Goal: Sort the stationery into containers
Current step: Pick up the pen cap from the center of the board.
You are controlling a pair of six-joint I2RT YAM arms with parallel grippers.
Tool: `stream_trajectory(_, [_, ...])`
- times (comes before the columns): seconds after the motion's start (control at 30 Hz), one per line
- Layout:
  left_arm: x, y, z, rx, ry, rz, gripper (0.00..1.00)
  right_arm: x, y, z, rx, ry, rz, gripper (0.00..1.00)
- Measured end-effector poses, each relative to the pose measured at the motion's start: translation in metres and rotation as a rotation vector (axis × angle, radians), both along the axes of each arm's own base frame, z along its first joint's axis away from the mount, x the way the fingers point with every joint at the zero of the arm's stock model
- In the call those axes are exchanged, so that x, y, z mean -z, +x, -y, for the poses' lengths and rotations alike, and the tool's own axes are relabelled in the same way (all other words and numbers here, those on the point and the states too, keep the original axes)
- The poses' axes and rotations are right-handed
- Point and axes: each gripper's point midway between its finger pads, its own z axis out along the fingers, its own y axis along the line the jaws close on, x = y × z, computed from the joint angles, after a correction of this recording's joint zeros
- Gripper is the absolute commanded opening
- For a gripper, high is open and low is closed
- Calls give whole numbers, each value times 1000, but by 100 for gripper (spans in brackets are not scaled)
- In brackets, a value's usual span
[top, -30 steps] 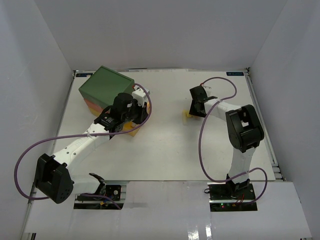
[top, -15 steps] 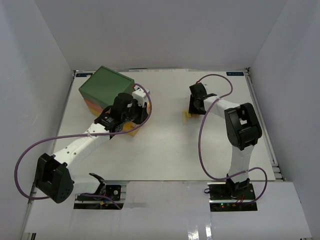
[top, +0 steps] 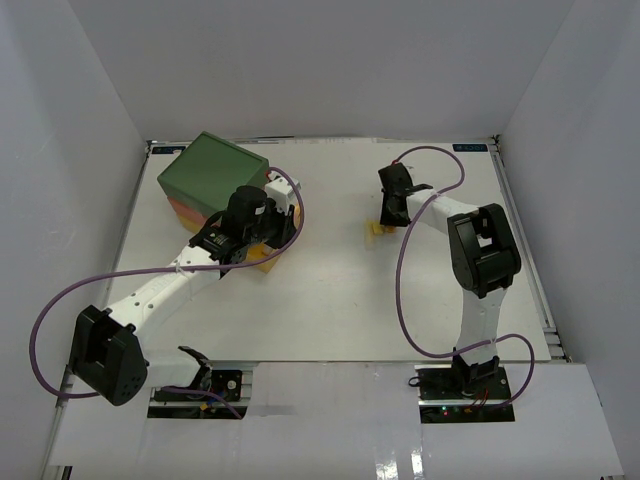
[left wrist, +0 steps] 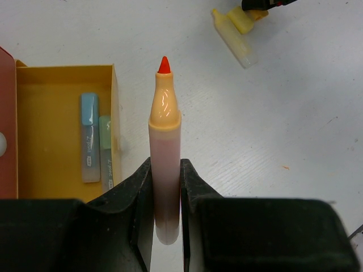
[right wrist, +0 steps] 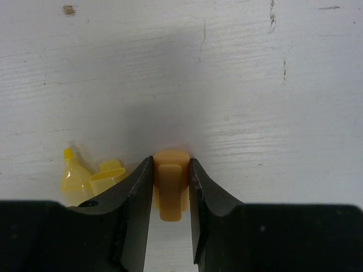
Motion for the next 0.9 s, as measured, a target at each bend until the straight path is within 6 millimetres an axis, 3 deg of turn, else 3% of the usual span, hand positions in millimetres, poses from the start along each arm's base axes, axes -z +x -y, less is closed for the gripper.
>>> stream_trajectory(0.13, [0, -1, 1, 5, -2, -2, 2, 0, 1, 1, 4, 1, 0, 13])
stream_trajectory(0.33, [0, -4, 5, 29, -15, -9, 1, -4, -2, 3, -2, -4, -1, 10])
stream_trajectory(0.43, [0, -6, 9, 54, -34, -11, 1, -17, -10, 4, -11, 1, 5, 10])
stream_trajectory(0.53, [4, -10, 13, 80, -51, -19, 1, -61, -10, -5, -36, 45, 90, 8])
stream_trajectory(0.63, [5, -16, 18, 114, -73, -21, 1, -130, -14, -31, -95, 144, 253, 8])
stream_trajectory(0.77, [-4, -22, 24, 162, -118, 11, 1, -222, -33, -73, -196, 302, 471, 8])
stream_trajectory(0.9, [-20, -33, 30, 218, -173, 72, 1, -275, -57, -115, -290, 440, 594, 8])
